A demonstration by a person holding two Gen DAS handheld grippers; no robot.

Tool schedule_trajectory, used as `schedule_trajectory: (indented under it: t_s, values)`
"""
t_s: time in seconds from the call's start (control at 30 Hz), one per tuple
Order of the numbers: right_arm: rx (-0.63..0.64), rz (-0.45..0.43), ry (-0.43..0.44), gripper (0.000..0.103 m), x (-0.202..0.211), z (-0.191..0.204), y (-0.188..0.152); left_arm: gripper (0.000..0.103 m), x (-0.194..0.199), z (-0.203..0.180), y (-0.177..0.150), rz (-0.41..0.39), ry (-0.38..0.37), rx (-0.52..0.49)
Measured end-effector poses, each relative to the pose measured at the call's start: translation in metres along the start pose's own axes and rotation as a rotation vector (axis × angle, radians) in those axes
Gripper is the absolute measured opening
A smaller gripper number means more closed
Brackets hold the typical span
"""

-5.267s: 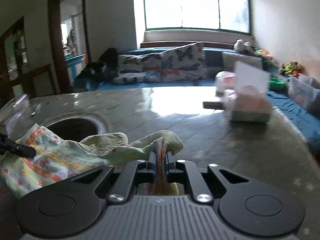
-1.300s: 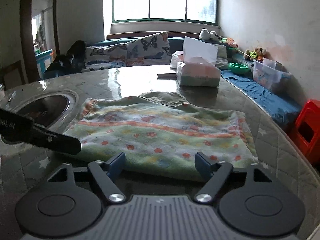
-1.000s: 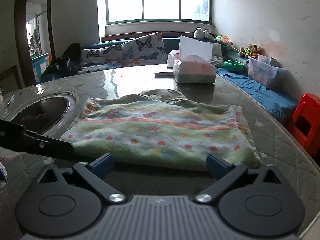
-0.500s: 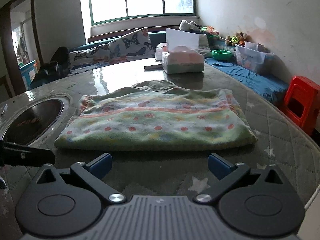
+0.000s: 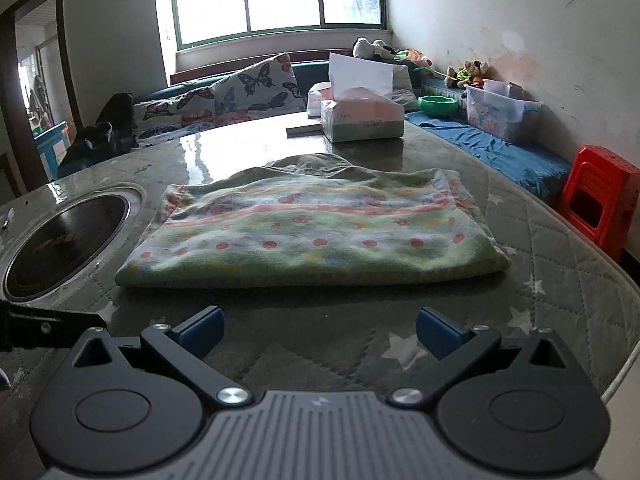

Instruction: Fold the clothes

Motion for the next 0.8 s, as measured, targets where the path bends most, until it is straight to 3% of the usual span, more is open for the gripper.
schedule_trajectory:
  t_s: [0.8]
  values:
    - [0.002,0.013,0.012,0.103,0.009,0.007,-0.012,0.103,0.008,-0.006,-0.013,0.013,0.02,0.001]
Point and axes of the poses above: each gripper's, at about its wrist camera, not at the fingertips, and x roughly against the way its jaws point, z to its left, y to its top, the point moved 5 cm from there along -x, roughly the way its jaws point, and after that the axes turned 4 degrees about y, right-handed, at the moved point
